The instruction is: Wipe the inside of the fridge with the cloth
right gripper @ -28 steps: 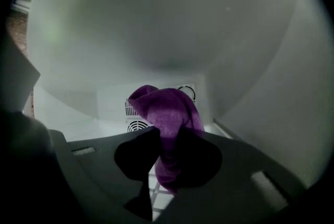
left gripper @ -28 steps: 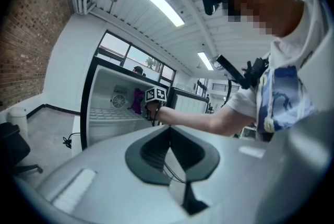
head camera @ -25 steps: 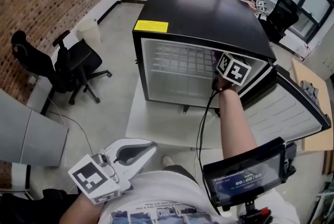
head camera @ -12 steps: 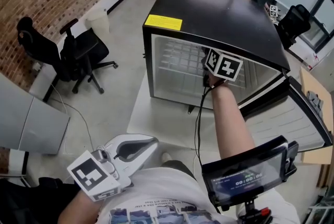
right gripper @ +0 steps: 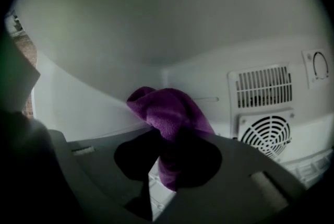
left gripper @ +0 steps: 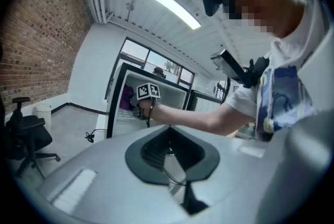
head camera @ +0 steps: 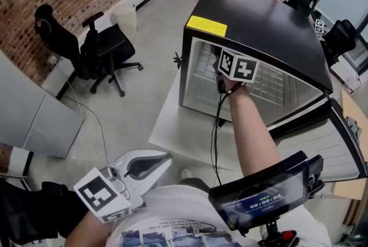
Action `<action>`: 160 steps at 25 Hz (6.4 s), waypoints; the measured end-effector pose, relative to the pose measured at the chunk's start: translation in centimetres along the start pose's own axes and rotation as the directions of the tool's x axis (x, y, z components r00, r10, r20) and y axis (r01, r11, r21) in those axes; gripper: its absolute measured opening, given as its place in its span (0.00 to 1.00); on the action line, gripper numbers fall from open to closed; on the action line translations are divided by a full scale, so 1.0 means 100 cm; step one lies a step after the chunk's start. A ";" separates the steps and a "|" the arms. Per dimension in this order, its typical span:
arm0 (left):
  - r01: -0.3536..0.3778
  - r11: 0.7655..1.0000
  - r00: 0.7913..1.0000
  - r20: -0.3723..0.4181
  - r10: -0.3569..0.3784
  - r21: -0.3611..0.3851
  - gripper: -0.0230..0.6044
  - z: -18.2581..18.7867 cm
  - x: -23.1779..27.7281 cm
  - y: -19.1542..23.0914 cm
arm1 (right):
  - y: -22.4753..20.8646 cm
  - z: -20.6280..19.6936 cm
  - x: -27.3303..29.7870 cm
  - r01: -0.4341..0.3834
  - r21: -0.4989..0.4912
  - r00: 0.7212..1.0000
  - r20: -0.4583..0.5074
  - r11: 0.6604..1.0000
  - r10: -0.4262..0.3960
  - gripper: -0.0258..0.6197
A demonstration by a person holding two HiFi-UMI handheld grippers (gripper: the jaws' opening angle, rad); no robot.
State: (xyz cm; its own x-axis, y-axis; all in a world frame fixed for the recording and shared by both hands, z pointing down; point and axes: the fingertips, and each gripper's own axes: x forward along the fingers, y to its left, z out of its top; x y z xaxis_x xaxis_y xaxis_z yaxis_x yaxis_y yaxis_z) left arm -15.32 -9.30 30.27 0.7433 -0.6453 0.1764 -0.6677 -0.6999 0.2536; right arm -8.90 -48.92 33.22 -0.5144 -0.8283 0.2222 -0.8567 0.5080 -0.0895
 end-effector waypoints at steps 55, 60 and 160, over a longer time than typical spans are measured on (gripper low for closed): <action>0.337 0.941 0.940 -0.062 -0.335 0.028 0.05 -0.028 -0.034 -0.072 | -0.113 -0.009 -0.303 0.678 0.139 0.709 0.138 0.722 -0.692 0.15; 0.320 0.947 0.947 -0.052 -0.318 0.034 0.05 -0.026 -0.035 -0.072 | -0.118 -0.010 -0.287 0.657 0.091 0.741 0.106 0.748 -0.663 0.15; 0.251 0.968 0.967 -0.042 -0.251 -0.004 0.05 -0.006 0.039 -0.043 | -0.112 -0.029 -0.127 0.352 -0.111 0.927 -0.096 0.929 -0.363 0.15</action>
State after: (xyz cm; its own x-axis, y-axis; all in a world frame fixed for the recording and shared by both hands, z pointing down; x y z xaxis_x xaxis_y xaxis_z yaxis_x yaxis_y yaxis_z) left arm -9.51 -8.65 30.50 0.8880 -0.4359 0.1468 -0.4599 -0.8380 0.2937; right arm 7.37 -43.44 34.20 -0.1621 -0.9294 0.3316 -0.9731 0.2063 0.1027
